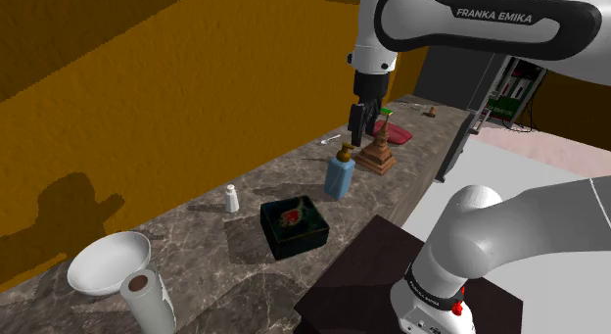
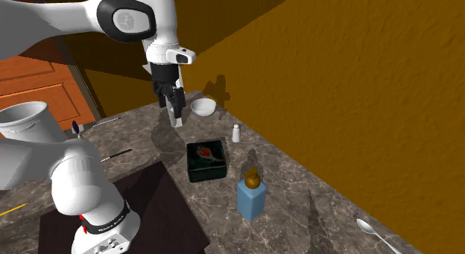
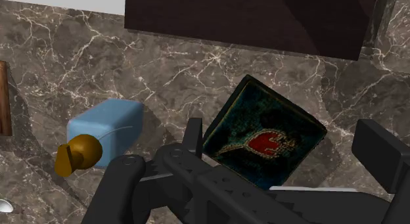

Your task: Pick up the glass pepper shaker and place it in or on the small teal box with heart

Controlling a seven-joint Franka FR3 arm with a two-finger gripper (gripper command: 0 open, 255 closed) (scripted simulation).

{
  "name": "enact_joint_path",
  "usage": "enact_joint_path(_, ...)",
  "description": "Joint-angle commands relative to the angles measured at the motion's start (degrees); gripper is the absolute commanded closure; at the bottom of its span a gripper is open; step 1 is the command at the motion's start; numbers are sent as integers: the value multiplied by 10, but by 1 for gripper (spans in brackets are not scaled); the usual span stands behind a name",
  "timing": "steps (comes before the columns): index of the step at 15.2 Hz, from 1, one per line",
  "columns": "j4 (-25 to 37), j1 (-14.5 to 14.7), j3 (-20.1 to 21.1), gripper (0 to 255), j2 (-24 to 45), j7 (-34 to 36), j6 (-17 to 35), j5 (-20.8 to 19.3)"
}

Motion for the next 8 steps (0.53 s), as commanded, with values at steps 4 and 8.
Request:
enact_joint_path(4,-14,3,16,0,39,19,59,8)
enact_joint_path(8,-20,6,38,0,100,45,135,14)
